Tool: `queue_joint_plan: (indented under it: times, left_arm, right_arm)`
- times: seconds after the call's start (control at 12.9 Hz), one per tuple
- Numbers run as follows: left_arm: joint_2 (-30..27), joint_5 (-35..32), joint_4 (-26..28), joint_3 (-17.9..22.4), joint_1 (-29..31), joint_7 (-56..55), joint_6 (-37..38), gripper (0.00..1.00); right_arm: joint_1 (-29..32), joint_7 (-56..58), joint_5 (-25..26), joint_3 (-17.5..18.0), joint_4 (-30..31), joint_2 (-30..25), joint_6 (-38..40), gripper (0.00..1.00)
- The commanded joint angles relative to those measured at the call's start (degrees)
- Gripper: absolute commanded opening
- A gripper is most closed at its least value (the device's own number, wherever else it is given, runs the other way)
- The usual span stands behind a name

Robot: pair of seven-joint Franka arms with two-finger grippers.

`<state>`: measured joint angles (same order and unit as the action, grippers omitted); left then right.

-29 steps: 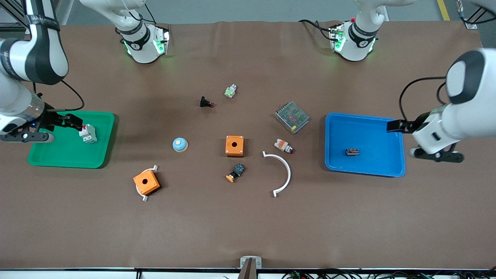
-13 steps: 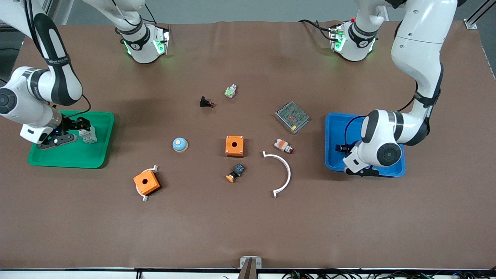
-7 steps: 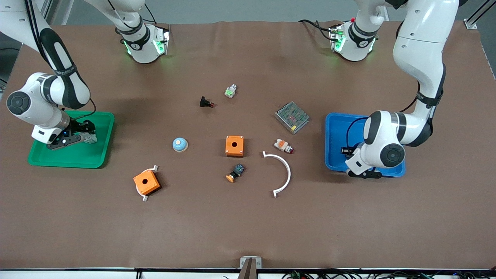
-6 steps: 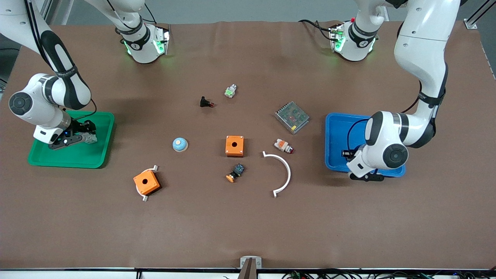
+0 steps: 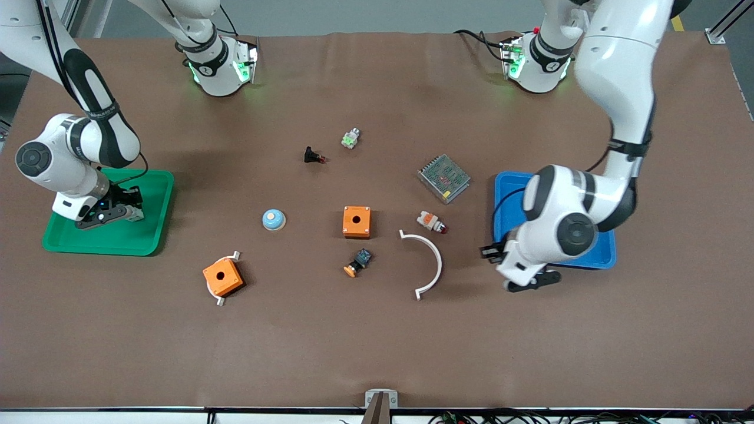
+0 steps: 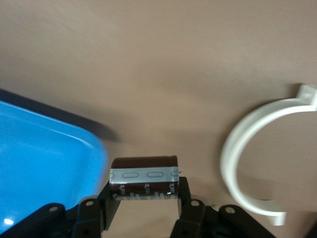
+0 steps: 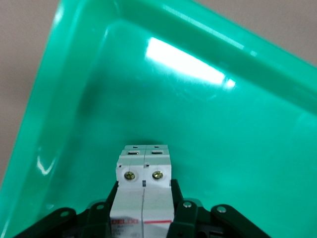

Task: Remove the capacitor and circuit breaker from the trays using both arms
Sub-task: 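Carry the breaker with the right gripper while the left gripper carries the capacitor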

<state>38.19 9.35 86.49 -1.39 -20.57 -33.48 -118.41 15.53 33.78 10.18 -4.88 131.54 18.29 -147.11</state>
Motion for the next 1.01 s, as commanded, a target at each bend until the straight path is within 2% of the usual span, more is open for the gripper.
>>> queue_joint_plan:
  times: [0.0, 0.08, 0.23, 0.47, 0.54, 0.62, 0.7, 0.78, 0.86, 0.93]
  left_arm:
    - [5.9, 1.4, -7.6, 0.5, -3.9, -9.6, -2.2, 0.06]
    - [6.5, 1.4, -8.0, 0.5, -5.4, -13.2, -5.7, 0.06]
    - [8.3, 1.7, -8.1, 0.4, -8.7, -19.4, -12.8, 0.09]
    - [11.4, 1.8, -8.1, 0.5, -13.2, -28.7, -25.9, 0.09]
    - [12.4, 1.8, -8.1, 0.5, -13.9, -30.0, -28.1, 0.15]
    - [13.0, 1.8, -8.1, 0.4, -14.1, -30.1, -28.8, 0.25]
    - [13.1, 1.7, -8.0, 0.5, -14.3, -29.3, -28.8, 0.45]
    - [12.8, 1.1, -8.0, 0.6, -14.3, -29.1, -28.8, 0.74]
    - [12.3, 0.3, -8.0, 0.9, -14.8, -29.2, -28.8, 0.92]
    - [11.4, -0.1, -7.8, 1.0, -14.9, -29.2, -28.8, 0.92]
  right_arm:
    - [-3.1, -6.0, -0.2, 2.5, -7.1, -4.6, 14.9, 0.0]
    - [-5.3, -9.2, -2.9, 3.6, -10.8, -4.8, 20.4, 0.0]
    - [-9.4, -11.2, -12.2, 4.4, -14.6, -5.4, 22.7, 0.0]
    - [-18.2, -23.8, -13.9, 4.4, -17.5, -4.7, 22.0, 0.0]
    - [-22.1, -29.2, -13.9, 4.4, -18.8, -4.1, 22.1, 0.0]
    - [-25.0, -34.9, -13.9, 4.4, -19.7, -2.7, 22.0, 0.0]
    - [-28.0, -39.4, -14.0, 4.4, -20.6, -0.8, 21.7, 0.0]
    - [-30.2, -42.8, -14.0, 4.4, -22.3, 1.1, 21.7, 0.0]
    - [-31.8, -46.2, -14.1, 4.4, -23.8, 3.4, 21.4, 0.0]
    - [-32.7, -47.6, -14.5, 4.4, -24.3, 5.2, 19.5, 0.0]
